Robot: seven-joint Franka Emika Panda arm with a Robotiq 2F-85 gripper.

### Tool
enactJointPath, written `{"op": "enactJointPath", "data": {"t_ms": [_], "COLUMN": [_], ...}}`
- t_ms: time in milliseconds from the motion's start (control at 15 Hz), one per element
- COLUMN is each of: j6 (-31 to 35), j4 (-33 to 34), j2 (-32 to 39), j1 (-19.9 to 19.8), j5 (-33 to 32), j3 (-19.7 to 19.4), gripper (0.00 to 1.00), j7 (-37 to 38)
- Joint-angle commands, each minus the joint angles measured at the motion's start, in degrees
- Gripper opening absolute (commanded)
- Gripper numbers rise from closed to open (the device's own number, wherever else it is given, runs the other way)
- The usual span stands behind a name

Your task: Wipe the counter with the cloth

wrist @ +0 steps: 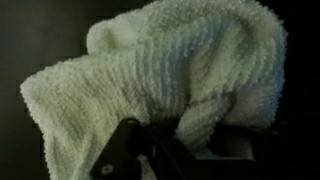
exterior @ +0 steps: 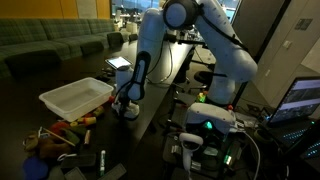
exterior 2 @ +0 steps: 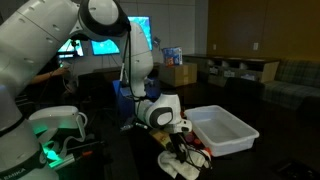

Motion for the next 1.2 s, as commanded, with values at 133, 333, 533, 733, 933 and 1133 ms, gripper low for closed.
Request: {"op": "enactJointPath", "data": {"t_ms": [133,333,533,733,933,1133], "j6": [-1.59,-3.01,-4.72,-6.48,-8.58,-10.73], "j4": [1.72,3.6,7.56,12.98,18.58,22.97], "j2": [1.63,2.61,4.79,7.48,10.1,11.9], "j1": [-2.12,-3.37,-4.44,-5.06,-5.73,-6.2], "j5": [1.43,2.02,2.39,2.98,3.5,4.11], "j3": [-2.85,-4.3,-5.38,-5.54,-4.71,-3.55], "gripper": [0.0,0.0,0.0,0.0,0.01,0.0], "j7": [2.13,2.99,4.21,5.98,7.5,8.78]}}
